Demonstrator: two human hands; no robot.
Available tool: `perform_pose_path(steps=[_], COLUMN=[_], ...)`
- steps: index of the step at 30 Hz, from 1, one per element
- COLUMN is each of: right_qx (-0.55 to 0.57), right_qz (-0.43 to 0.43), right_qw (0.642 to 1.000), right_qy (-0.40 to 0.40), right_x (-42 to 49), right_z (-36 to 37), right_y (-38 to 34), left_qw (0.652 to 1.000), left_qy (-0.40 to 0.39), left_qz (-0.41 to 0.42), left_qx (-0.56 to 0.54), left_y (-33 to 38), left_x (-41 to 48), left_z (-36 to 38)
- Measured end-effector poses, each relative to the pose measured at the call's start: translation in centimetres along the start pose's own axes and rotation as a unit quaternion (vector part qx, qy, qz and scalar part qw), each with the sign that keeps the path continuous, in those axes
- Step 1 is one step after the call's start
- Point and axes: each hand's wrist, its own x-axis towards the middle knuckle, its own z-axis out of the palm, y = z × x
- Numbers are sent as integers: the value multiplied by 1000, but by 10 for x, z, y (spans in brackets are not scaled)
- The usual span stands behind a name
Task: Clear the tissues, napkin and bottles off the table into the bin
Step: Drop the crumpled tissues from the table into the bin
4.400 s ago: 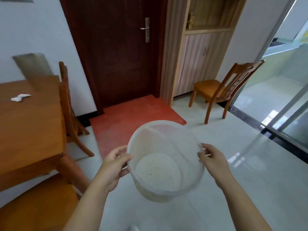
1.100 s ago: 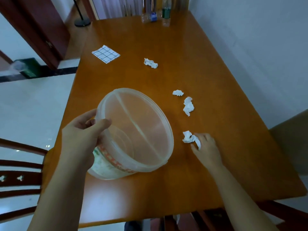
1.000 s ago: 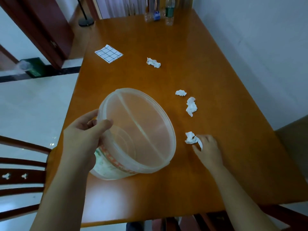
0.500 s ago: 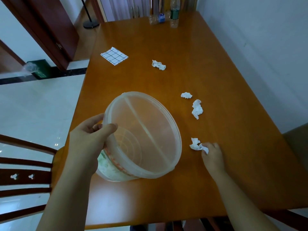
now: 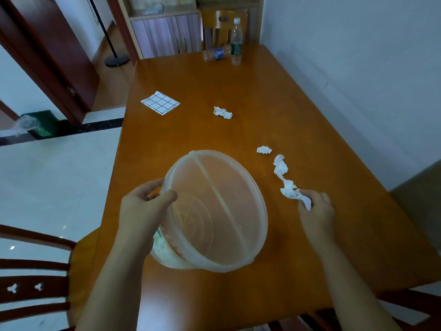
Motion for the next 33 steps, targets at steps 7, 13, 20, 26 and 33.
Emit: perform_pose_path(steps=[7,13,20,26,33], right_qx=[34,50,27,-2,-84], right_qz=[-86,-120,-130,-164,-152], right_qw=[996,988,984,984,985], right_qy=[-19,-78,-119,-70,-23], right_x=[-34,-69,-83,-67,-12], right_z=[4,35,59,58,55], right_y=[-78,-118,-144,-152,-132], left_qw=[998,994,992,989,990], left_qy=[-62,-111,-101,-79,-32], left_qz=[-11,-4,49,83,102], left_qx=[11,-14,-61,-97,-93], left_y=[-3,-11,-22,-16,-3], left_x=[13,20,32,53,88], left_z=[-24,-42,-59,-60,-32])
